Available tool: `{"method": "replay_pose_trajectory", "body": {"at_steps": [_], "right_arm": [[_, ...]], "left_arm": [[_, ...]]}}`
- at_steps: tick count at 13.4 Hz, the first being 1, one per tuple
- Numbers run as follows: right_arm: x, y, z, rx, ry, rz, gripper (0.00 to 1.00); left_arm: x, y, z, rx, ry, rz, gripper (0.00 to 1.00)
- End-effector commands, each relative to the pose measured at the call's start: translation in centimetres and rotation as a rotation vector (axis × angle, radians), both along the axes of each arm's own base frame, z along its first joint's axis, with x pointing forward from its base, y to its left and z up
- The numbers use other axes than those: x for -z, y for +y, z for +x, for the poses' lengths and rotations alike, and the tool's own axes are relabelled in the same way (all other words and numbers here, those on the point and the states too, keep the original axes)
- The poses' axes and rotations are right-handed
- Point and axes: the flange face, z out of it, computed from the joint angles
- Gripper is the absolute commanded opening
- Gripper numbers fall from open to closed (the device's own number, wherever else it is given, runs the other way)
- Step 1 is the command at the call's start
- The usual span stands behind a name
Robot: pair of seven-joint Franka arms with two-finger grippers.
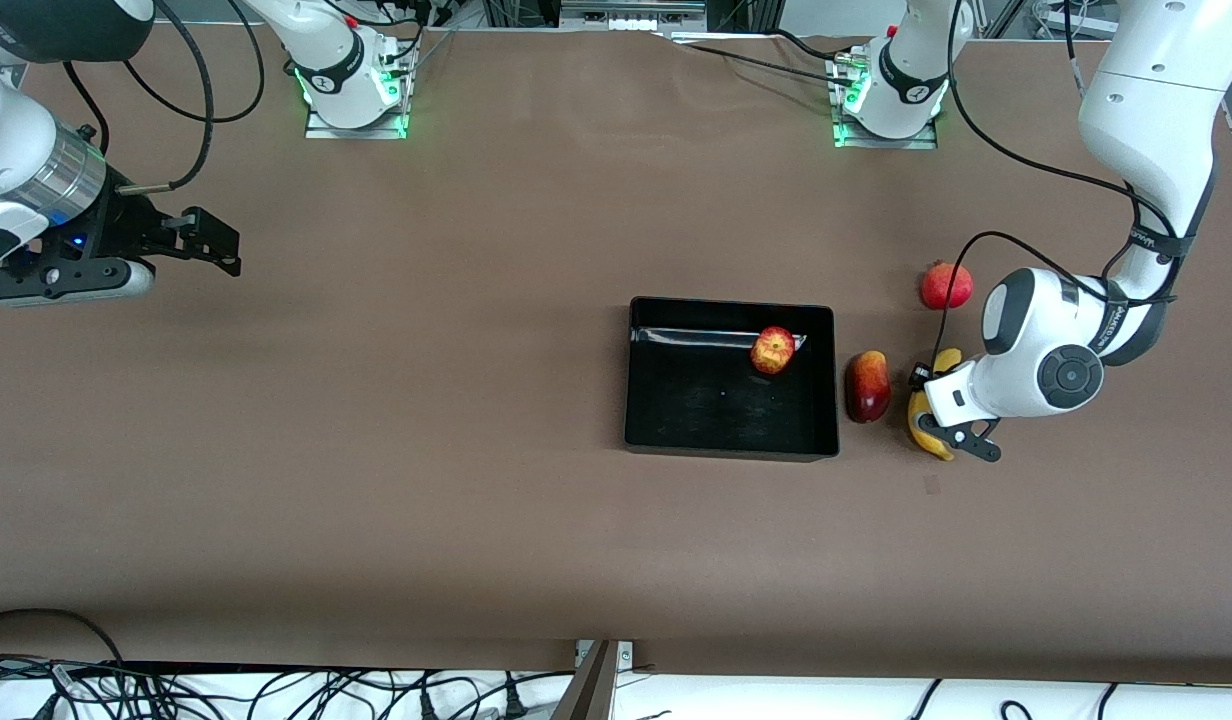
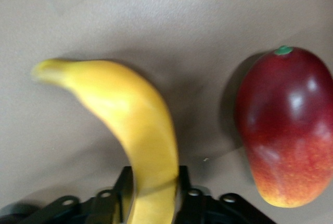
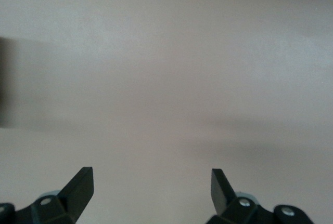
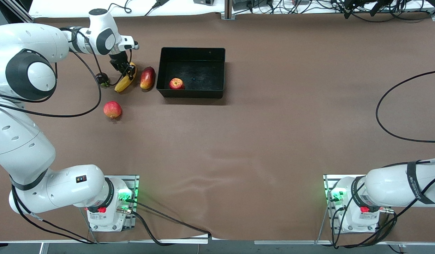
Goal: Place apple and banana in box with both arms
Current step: 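Carry the banana into the tray and open the left gripper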
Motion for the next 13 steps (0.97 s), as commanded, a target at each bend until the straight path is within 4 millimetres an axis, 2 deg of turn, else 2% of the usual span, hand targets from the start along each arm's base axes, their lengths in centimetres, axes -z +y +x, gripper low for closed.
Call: {"method": "replay_pose_trajectory", "body": {"at_steps": [1, 2, 4, 5, 7, 8, 10, 11, 12, 13], "right_arm": [[-0.4, -0.4, 0.4, -0.007, -0.010, -0.005, 1.00], [-0.4, -0.6, 0.4, -0.002, -0.010, -0.005, 1.00], [-0.4, -0.7, 0.4, 0.000, -0.009, -0.004, 1.00], [-0.4, -0.6, 0.4, -0.002, -0.009, -0.002, 1.00], [-0.4, -0.7, 0.4, 0.000, -0.009, -0.002, 1.00], [-0.4, -0.7, 0.4, 0.000, -0.009, -0.002, 1.00], [-0.4, -0.7, 0.4, 0.000, -0.009, -0.002, 1.00], [-0.4, -0.7, 0.4, 0.000, -0.009, -0.002, 1.00], [-0.3, -0.7, 0.4, 0.000, -0.008, -0.002, 1.00], [-0.4, -0.7, 0.4, 0.000, -0.009, -0.002, 1.00]], "left_arm": [[0.0, 0.2, 0.0, 0.019, -0.006, 0.005, 0.00], [-1.1, 0.1, 0.4, 0.018, -0.023, 0.009, 0.00], [-6.8, 0.0, 2.2, 0.006, -0.021, 0.031, 0.00], [-9.9, -1.1, 3.3, 0.006, -0.006, 0.035, 0.00], [-16.0, -5.5, 4.8, 0.002, -0.001, 0.024, 0.00], [-17.6, -9.0, 4.7, 0.004, -0.010, 0.021, 0.00], [-18.4, -18.2, 3.0, 0.021, -0.024, 0.037, 0.00], [-17.8, -22.5, 1.6, -0.013, -0.024, 0.055, 0.00], [-15.1, -25.5, 0.6, -0.032, 0.016, 0.057, 0.00], [-13.4, -29.0, -0.4, -0.023, 0.018, 0.026, 0.00]]}}
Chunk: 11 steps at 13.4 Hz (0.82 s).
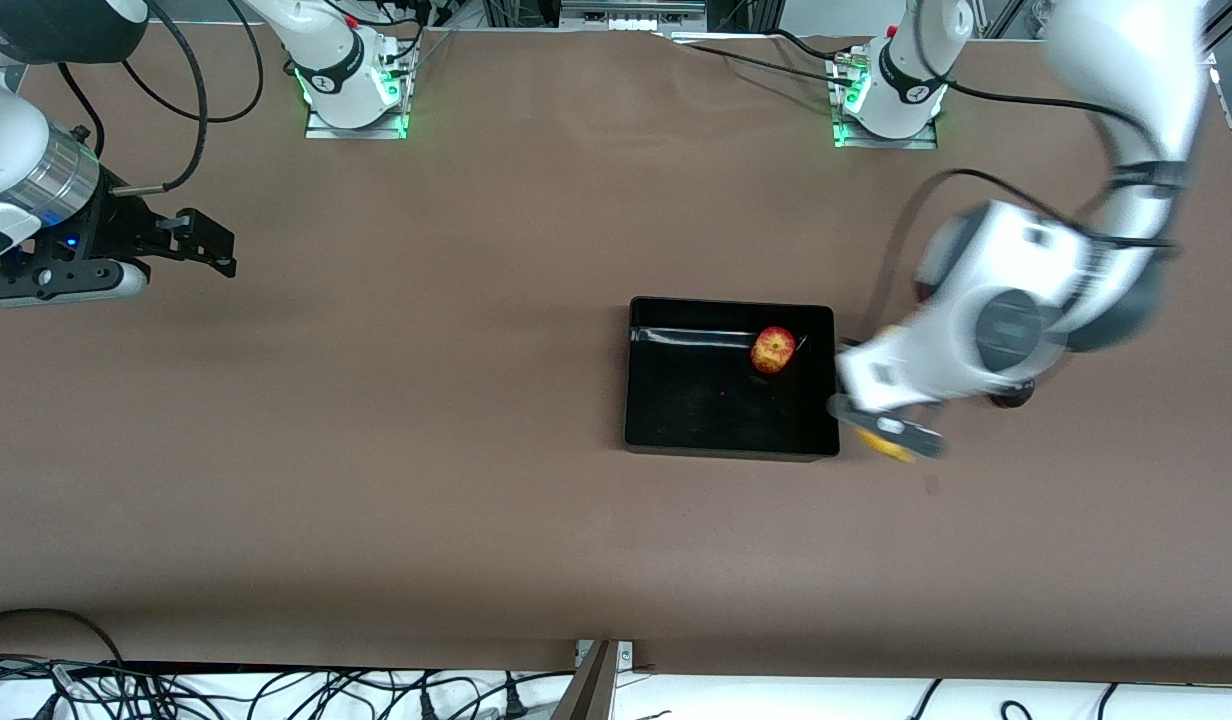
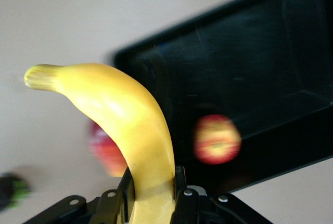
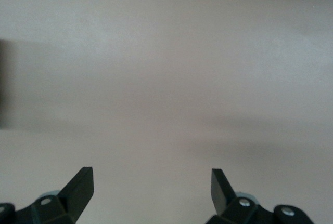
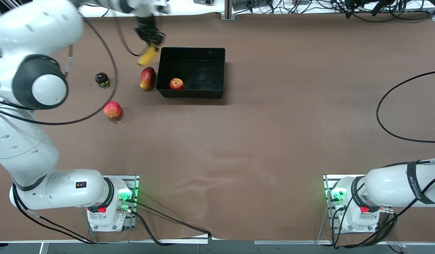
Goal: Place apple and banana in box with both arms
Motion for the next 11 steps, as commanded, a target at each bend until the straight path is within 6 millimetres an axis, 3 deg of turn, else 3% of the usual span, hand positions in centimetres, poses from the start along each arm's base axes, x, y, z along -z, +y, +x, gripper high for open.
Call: {"method": "replay_pose_trajectory", "body": {"at_steps": [1, 4, 7, 8, 9, 10, 11], "right_arm": [[-0.4, -0.3, 0.3, -0.006, -0.009, -0.002, 1.00], [-0.4, -0.4, 0.3, -0.005, -0.009, -0.002, 1.00], [-0.4, -0.5, 0.4, -0.003, -0.008, -0.001, 1.00], [-0.4, -0.5, 0.4, -0.003, -0.008, -0.001, 1.00], [-0.4, -0.6, 0.4, -0.001, -0.008, -0.001, 1.00], [-0.3, -0.5, 0.4, -0.003, -0.007, -0.001, 1.00], [-0.4, -0.6, 0.4, -0.001, -0.008, -0.001, 1.00]], "left_arm": [[4.7, -7.1, -1.3, -0.010, -0.005, -0.055, 0.00], [8.1, -12.5, -4.0, 0.002, -0.007, -0.058, 0.00], [12.0, -13.1, -3.8, -0.009, -0.006, -0.096, 0.02], [13.0, -13.2, -3.9, -0.015, 0.006, -0.093, 0.19], [13.2, -13.4, -4.1, -0.046, 0.008, -0.084, 0.54], [12.9, -13.3, -4.0, -0.076, 0.006, -0.078, 1.00], [12.2, -12.9, -3.6, -0.099, 0.002, -0.078, 1.00]]}}
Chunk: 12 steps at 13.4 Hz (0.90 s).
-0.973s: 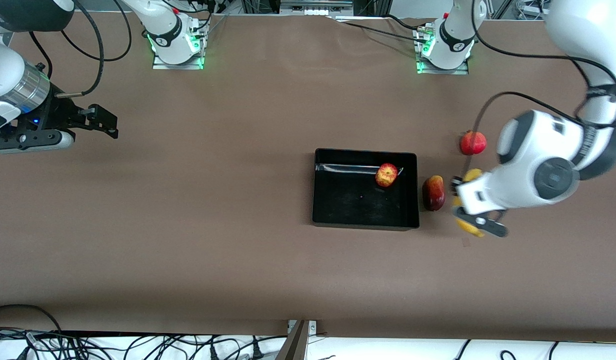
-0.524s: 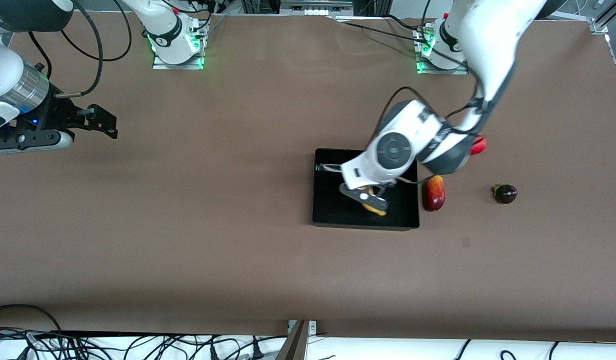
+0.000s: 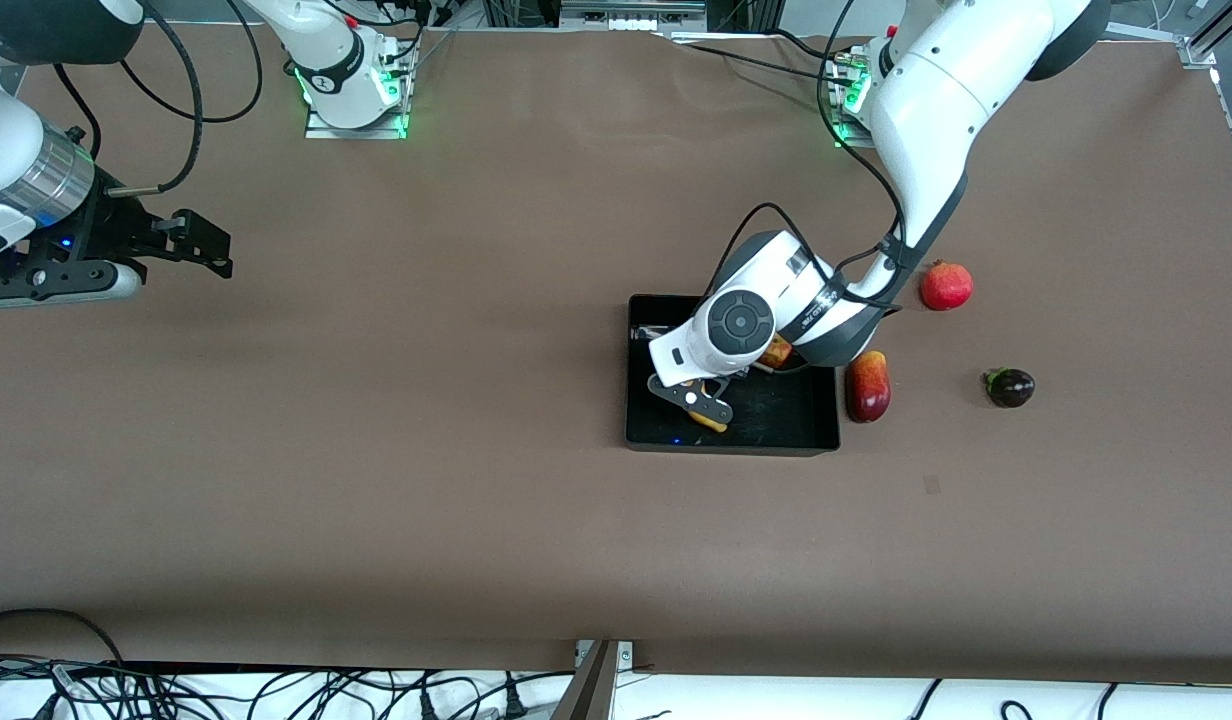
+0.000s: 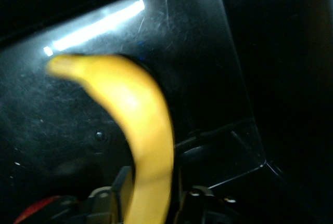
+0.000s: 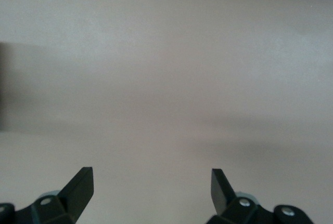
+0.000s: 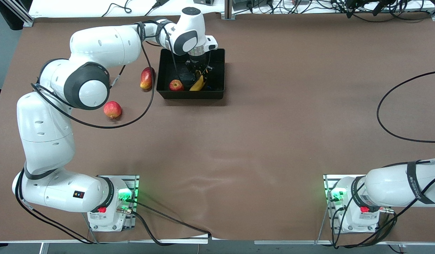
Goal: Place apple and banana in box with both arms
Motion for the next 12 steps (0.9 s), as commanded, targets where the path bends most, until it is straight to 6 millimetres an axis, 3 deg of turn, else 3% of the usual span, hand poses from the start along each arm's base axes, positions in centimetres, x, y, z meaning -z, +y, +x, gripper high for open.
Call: {"method": "replay_pose_trajectory", "body": {"at_steps": [1, 4, 6, 8, 9, 12], "right_arm": [[-0.4, -0.2, 0.3, -0.007, -0.008, -0.001, 1.00], [-0.4, -0.2, 0.3, -0.007, -0.008, -0.001, 1.00], [-0.4, -0.3, 0.3, -0.006, -0.008, -0.001, 1.00], [-0.4, -0.3, 0.3, -0.006, -0.008, -0.001, 1.00], [-0.4, -0.3, 0.3, -0.006, -0.008, -0.001, 1.00], [-0.4, -0.3, 0.3, -0.006, -0.008, -0.001, 1.00]], "left_arm": [[-2.7, 0.7, 1.2, -0.060, -0.023, 0.002, 1.00], [-11.4, 6.3, 3.5, -0.117, -0.072, 0.055, 1.00], [-15.9, 11.3, 4.8, -0.180, -0.096, 0.084, 1.00], [-20.7, 14.8, 4.5, -0.220, -0.105, 0.136, 1.00], [-24.4, 17.5, 4.7, -0.236, -0.128, 0.152, 1.00], [-30.1, 25.1, 4.0, -0.166, -0.039, 0.166, 1.00]]}}
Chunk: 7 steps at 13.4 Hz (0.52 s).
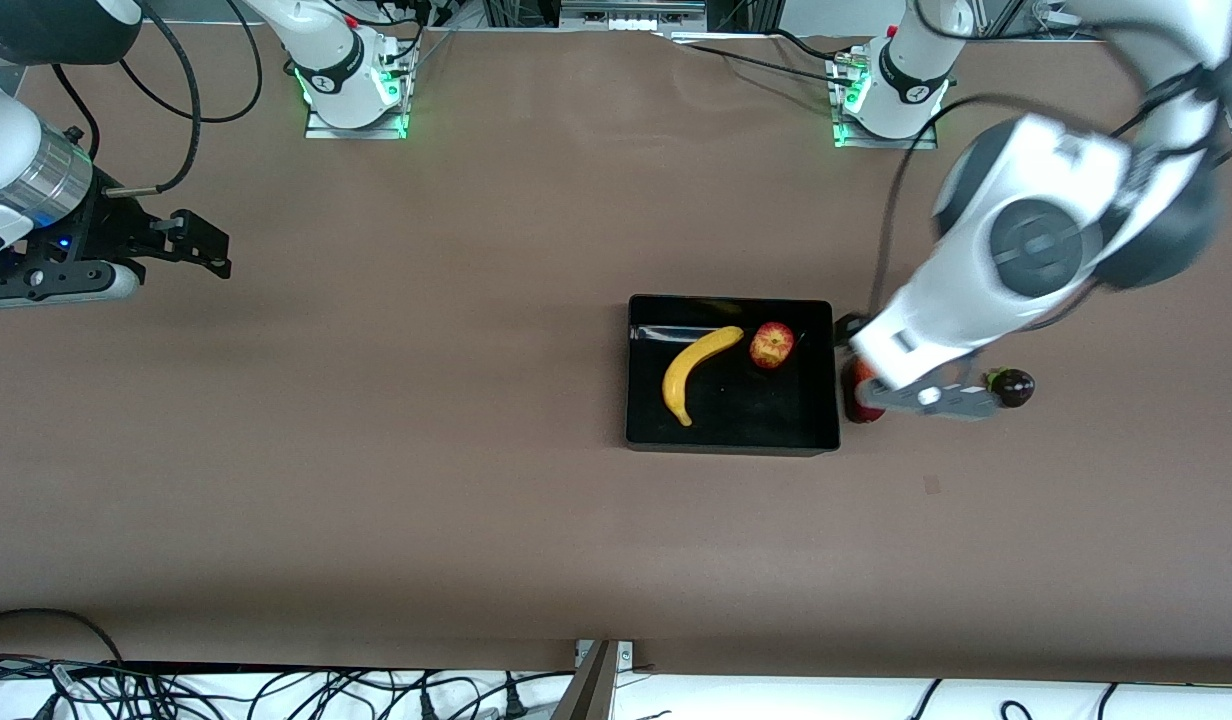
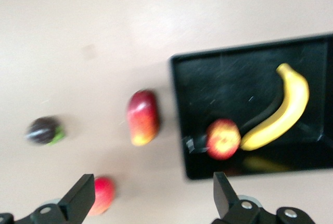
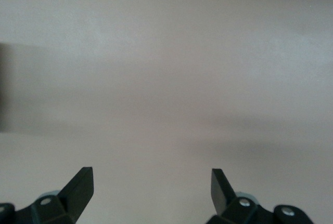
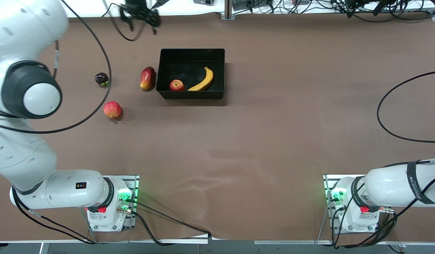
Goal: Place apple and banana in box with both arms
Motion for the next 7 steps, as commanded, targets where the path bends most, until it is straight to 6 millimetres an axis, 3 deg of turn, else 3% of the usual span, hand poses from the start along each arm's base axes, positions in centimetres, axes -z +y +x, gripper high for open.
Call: {"method": "replay_pose_trajectory", "body": {"at_steps": [1, 3, 4, 5, 7], "right_arm": [[-0.4, -0.2, 0.3, -0.008, -0.006, -0.001, 1.00], [-0.3, -0.2, 0.3, -0.008, -0.004, -0.001, 1.00], [-0.4, -0.2, 0.3, -0.008, -0.006, -0.001, 1.00], [-0.4, -0.2, 0.3, -0.008, -0.007, -0.001, 1.00], [-0.4, -0.2, 0.3, -0.008, -0.007, -0.001, 1.00]], "left_arm": [[-4.6, 5.2, -1.3, 0.051, 0.045, -0.014, 1.00], [-7.9, 8.1, -3.7, -0.003, 0.015, -0.022, 1.00], [-8.4, 10.5, -4.9, -0.075, -0.008, -0.026, 1.00], [-9.2, 12.7, -4.8, -0.106, -0.098, -0.040, 1.00], [-10.3, 12.2, -6.6, -0.096, -0.187, -0.049, 1.00]]}}
